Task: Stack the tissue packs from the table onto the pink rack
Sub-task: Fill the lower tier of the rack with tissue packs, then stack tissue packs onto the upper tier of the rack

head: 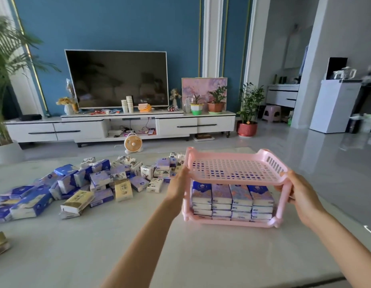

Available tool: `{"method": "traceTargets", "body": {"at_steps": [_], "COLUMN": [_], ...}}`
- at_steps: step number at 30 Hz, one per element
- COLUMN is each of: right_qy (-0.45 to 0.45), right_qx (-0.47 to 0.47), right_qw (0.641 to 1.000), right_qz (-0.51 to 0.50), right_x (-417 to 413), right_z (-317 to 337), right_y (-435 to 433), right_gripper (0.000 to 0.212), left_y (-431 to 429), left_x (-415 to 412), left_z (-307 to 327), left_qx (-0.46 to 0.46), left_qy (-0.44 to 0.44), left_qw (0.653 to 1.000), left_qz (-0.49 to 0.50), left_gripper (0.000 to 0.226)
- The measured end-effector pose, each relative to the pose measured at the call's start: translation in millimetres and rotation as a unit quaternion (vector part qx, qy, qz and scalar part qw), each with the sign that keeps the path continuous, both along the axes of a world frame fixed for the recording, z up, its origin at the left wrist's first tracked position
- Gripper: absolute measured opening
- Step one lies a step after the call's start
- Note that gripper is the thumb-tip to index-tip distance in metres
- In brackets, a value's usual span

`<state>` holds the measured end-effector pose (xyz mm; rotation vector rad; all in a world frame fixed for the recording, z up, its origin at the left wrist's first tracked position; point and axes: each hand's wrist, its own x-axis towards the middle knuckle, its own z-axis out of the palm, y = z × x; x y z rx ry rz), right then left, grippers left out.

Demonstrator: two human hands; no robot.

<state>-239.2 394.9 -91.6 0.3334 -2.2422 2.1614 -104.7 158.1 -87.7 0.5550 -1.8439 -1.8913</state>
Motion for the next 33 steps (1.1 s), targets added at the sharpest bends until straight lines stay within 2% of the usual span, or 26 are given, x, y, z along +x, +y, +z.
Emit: {"method": "traceTargets", "body": {"at_steps": [2, 4, 6, 7, 8, 10, 12, 14, 18, 22, 24, 26, 31, 33], "right_qy": [-0.005, 0.031, 0.151, 0.225, 0.293, 0.39, 0.387, 0.344, 0.3, 0.265, 0.254, 0.276, 0.318, 0.322], "right_qx": [0.028, 0.076, 0.135, 0.119, 0.091, 0.086, 0.123, 0.159, 0.184, 0.189, 0.19, 0.183, 0.265, 0.305], "right_qw": [1.0, 0.994, 0.955, 0.936, 0.93, 0.917, 0.897, 0.88, 0.863, 0.886, 0.901, 0.915, 0.896, 0.882], "right_qz": [-0.002, -0.075, -0.218, -0.243, -0.203, -0.02, 0.175, 0.288, 0.361, 0.33, 0.295, 0.23, 0.16, 0.159], "right_x": [-3.2, -1.0, 15.8, 35.0, 57.8, 96.1, 117.6, 123.4, 124.7, 137.6, 148.2, 150.9, 126.7, 123.1], "right_z": [3.8, 4.0, 0.9, 1.3, 0.1, -13.5, -34.2, -56.4, -88.0, -104.5, -112.2, -117.0, -115.3, -116.8], "right_y": [1.9, 3.6, -2.2, -10.4, -23.3, -56.4, -89.0, -119.4, -185.1, -268.1, -305.9, -336.6, -392.7, -405.3], "right_gripper": [0.029, 0.034, 0.05, 0.051, 0.045, 0.027, 0.022, 0.024, 0.029, 0.046, 0.053, 0.055, 0.066, 0.071], "left_y": [0.2, -1.9, -6.2, -8.6, -12.5, -25.6, -48.6, -79.9, -145.6, -198.3, -213.1, -219.4, -250.7, -261.5], "left_x": [-5.0, -6.6, -7.6, -7.3, -5.5, 5.4, 24.8, 51.4, 98.2, 118.9, 121.6, 121.0, 130.7, 132.6], "left_z": [1.5, -0.3, -3.7, -4.6, -5.3, -9.3, -22.9, -43.7, -85.6, -108.2, -115.0, -114.1, -114.3, -116.3], "left_qx": [0.01, 0.014, 0.013, 0.012, 0.008, -0.037, -0.131, -0.227, -0.393, -0.506, -0.488, -0.427, -0.251, -0.253], "left_qy": [0.008, 0.011, 0.003, 0.001, -0.001, -0.018, -0.057, -0.11, -0.208, -0.206, -0.196, -0.174, -0.168, -0.191], "left_qw": [1.0, 1.0, 1.0, 1.0, 0.999, 0.997, 0.989, 0.966, 0.864, 0.77, 0.741, 0.739, 0.799, 0.807], "left_qz": [-0.003, -0.003, -0.007, -0.021, -0.04, -0.066, -0.04, 0.053, 0.237, 0.329, 0.417, 0.491, 0.52, 0.498], "left_gripper": [0.035, 0.035, 0.033, 0.031, 0.029, 0.025, 0.034, 0.036, 0.029, 0.057, 0.076, 0.09, 0.109, 0.11]}}
